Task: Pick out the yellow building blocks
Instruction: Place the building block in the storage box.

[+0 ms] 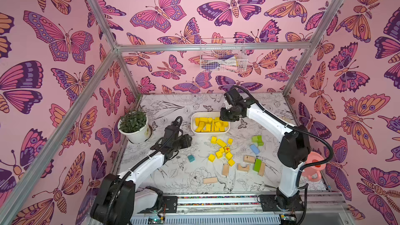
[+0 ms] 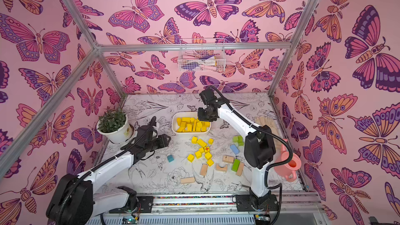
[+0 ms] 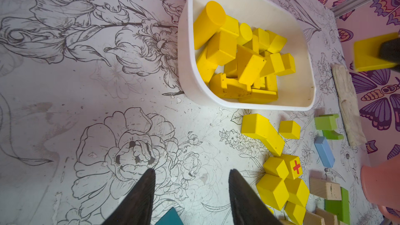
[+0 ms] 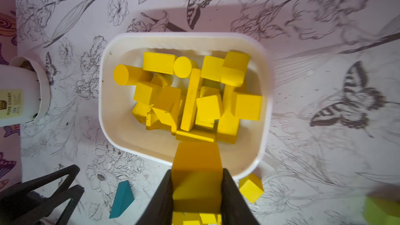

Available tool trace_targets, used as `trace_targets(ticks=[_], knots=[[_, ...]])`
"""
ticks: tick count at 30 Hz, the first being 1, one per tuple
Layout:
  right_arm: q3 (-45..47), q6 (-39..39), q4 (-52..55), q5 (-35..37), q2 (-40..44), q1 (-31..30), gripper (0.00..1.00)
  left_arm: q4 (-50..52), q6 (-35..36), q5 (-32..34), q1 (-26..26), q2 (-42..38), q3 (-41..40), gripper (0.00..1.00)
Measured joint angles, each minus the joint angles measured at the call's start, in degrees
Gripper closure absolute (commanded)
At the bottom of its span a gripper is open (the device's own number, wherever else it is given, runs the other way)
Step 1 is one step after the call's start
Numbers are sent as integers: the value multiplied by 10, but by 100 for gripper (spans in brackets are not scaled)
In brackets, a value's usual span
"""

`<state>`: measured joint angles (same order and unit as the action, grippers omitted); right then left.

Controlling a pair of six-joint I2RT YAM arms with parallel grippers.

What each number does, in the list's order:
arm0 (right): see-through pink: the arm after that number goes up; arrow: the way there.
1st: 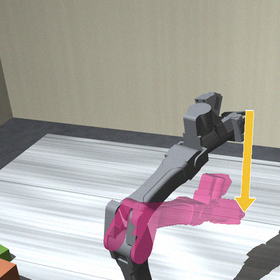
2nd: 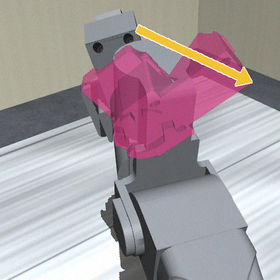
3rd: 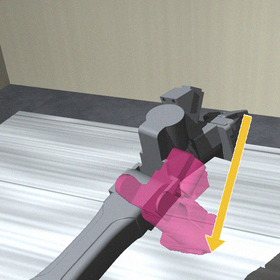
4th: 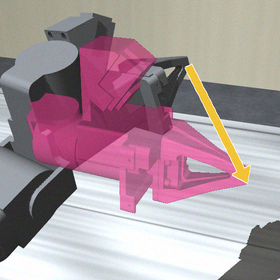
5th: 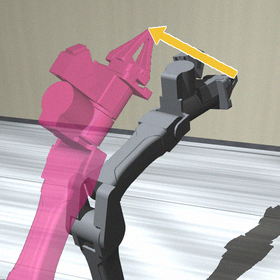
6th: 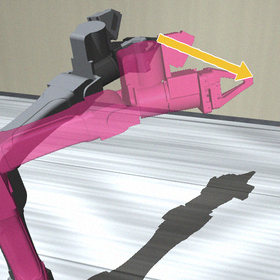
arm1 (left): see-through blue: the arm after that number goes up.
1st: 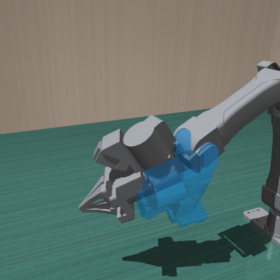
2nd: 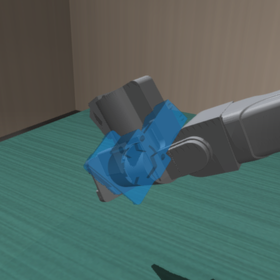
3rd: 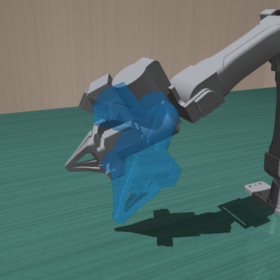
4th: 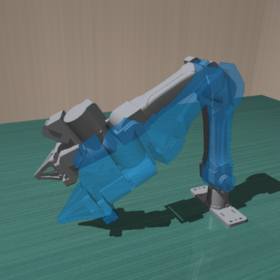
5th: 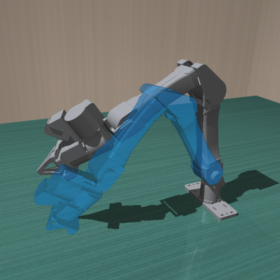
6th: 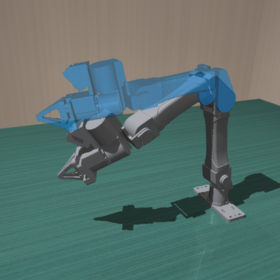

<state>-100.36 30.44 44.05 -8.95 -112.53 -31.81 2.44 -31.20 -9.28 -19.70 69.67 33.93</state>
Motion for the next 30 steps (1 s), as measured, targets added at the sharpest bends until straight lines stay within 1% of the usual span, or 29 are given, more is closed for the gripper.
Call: trace_targets(ticks=[7, 13, 20, 24, 30], knots=[[-11, 42, -82, -127, -63, -14, 92, -8, -6, -7, 9, 0, 0, 44], [-54, 90, -143, -190, -104, -41, 91, -9, -9, -14, 11, 1, 0, 45], [-116, 127, -158, -196, -169, -58, 91, -11, -11, -17, 16, 2, 0, 45], [-132, 137, -156, -185, -196, -61, 91, -12, -12, -19, 18, 2, 0, 45], [-143, 146, -151, -169, -217, -63, 89, -12, -13, -21, 22, 2, 0, 45]])
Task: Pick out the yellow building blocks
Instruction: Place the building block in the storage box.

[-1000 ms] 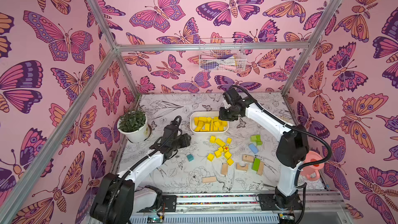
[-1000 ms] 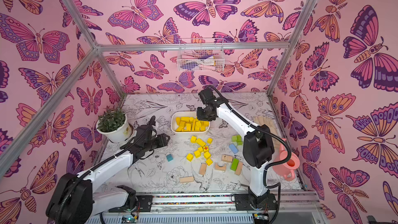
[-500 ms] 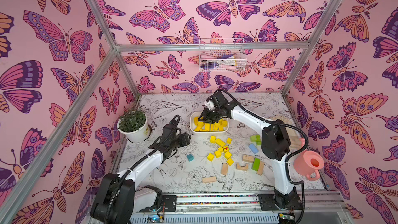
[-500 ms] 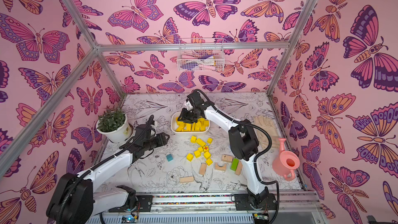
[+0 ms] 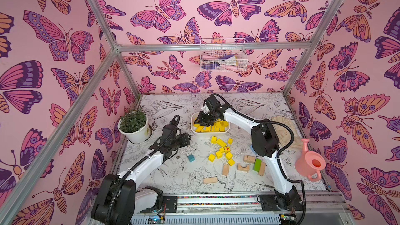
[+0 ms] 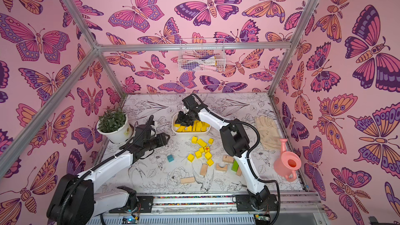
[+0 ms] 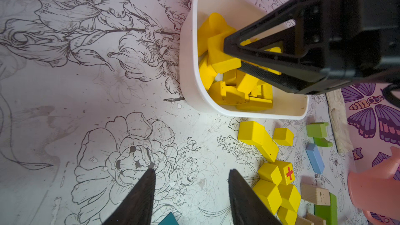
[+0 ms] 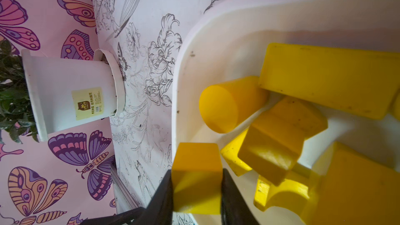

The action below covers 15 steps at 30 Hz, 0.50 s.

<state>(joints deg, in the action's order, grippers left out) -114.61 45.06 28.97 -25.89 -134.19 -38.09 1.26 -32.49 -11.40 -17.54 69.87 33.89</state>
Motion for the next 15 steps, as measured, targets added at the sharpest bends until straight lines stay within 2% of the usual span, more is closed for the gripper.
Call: trace_targets(ticks=[15], knots=[[-29, 4, 9, 14, -27, -2, 76, -13, -2, -12, 7, 0, -1, 45]])
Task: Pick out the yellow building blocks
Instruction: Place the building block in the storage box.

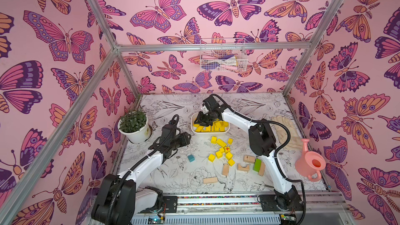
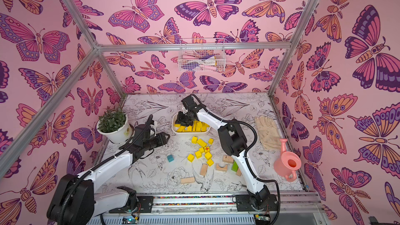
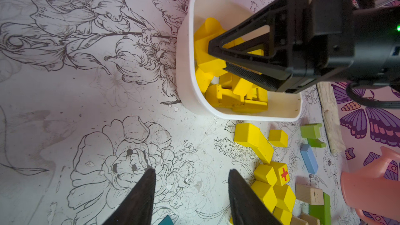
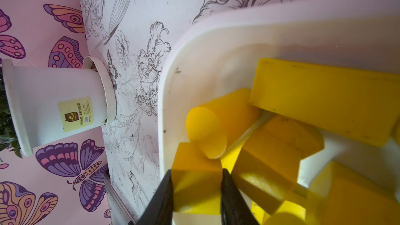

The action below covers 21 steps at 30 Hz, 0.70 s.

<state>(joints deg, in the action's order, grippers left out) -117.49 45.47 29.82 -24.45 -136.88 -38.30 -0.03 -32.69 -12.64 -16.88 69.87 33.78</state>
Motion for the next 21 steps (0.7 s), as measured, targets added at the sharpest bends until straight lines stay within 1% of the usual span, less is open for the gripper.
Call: trace_targets(ticks=[8, 11, 15, 17, 21], knots=[[-5, 4, 2, 1, 0, -1, 68, -2, -1, 0, 1, 0, -4, 45], [-5, 4, 7, 5, 0, -1, 61, -2, -2, 0, 1, 0, -4, 46], [-6, 3, 11, 9, 0, -1, 58, -3, -6, -1, 3, 0, -5, 46], [-6, 0, 11, 9, 0, -2, 54, -4, -7, -1, 4, 0, -6, 46], [-6, -5, 12, 11, 1, -3, 56, -3, -9, -1, 5, 0, -7, 46]])
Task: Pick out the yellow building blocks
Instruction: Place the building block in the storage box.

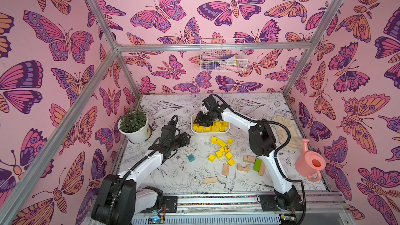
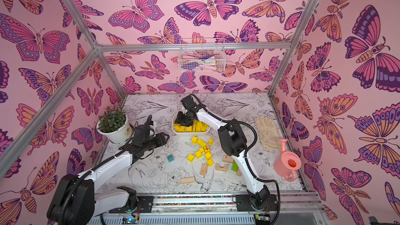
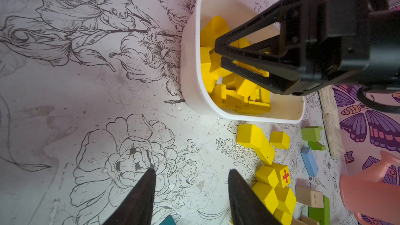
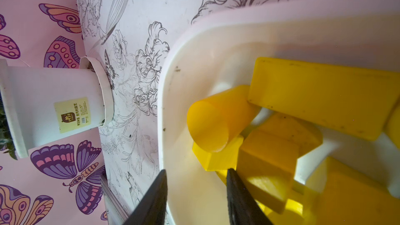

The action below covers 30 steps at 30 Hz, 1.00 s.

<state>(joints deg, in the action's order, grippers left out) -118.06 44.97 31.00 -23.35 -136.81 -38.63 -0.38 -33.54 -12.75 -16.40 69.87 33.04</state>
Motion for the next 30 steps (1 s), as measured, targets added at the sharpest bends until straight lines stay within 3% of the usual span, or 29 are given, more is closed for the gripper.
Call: trace_targets(ticks=[14, 30], knots=[[176, 0, -43, 15, 147, -3, 57, 0, -1, -10, 3, 0, 0, 46], [629, -15, -117, 113, 553, -4, 58, 2, 0, -14, 1, -27, -8, 48]])
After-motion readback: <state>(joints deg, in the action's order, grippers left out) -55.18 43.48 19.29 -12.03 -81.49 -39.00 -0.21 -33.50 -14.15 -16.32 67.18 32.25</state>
